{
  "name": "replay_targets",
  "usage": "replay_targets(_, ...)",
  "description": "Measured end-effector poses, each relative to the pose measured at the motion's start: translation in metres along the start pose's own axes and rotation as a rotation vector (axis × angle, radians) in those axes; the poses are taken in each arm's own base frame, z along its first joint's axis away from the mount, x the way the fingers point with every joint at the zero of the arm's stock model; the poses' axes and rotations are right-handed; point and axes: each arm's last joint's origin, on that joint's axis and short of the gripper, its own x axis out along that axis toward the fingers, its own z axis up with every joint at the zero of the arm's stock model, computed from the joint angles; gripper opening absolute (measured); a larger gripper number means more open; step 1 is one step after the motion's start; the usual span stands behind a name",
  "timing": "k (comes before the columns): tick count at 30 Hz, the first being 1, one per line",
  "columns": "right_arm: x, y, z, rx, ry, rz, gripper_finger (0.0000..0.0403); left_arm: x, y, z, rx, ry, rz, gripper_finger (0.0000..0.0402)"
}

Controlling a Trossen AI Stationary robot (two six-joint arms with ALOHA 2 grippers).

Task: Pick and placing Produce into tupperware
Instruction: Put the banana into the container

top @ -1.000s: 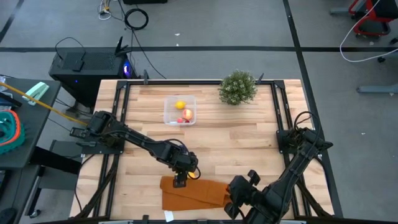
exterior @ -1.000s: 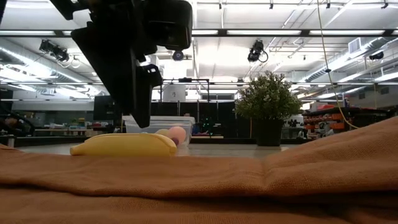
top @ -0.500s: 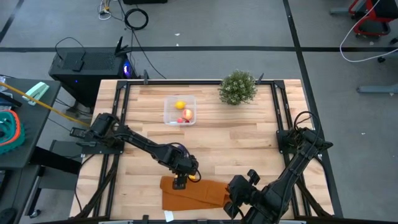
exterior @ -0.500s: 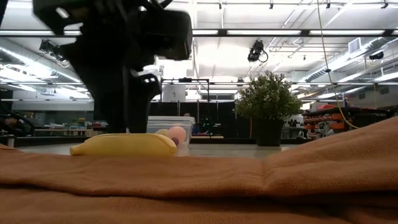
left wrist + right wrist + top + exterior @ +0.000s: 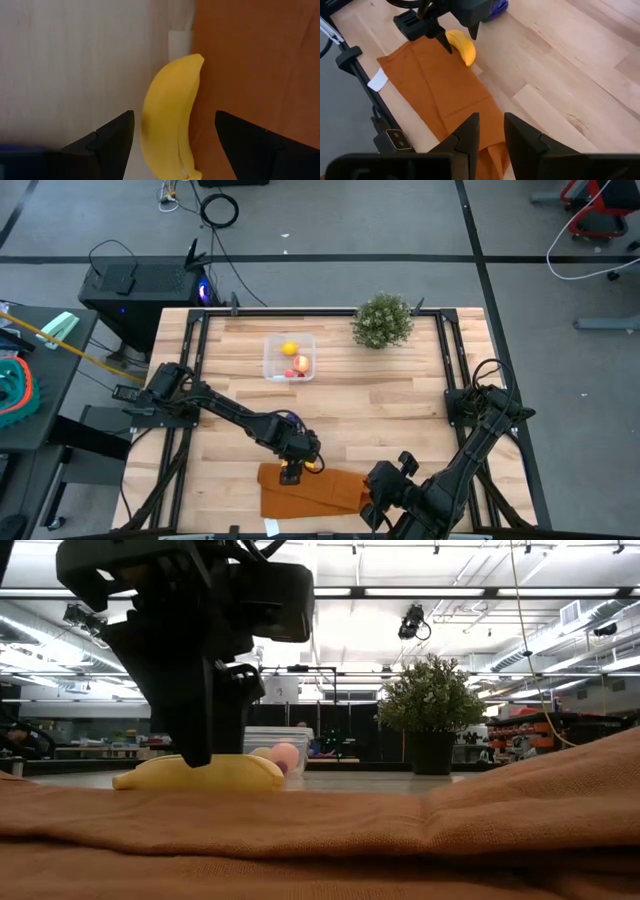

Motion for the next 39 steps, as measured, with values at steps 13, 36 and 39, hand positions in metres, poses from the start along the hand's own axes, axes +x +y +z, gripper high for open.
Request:
replay_targets(13, 0.0007, -0.0002, 0.0011, 0.000, -0.018, -0.004, 0.0095, 0.0000, -0.0002, 0.0009, 0.004, -0.010, -0.002, 0.0227)
replay_targets(36, 0.0017, -0.0003, 0.0026, 0.003, -0.019, -0.006, 0.0095, -0.0001, -0.0004, 0.0011, 0.001, -0.009, -0.009, 0.0171)
replay_targets(39, 0.0017, -0.0003, 0.0026, 0.003, -0.019, -0.007, 0.0095, -0.0002, -0.0010, 0.0007, 0.003, 0.000, -0.030, 0.0199)
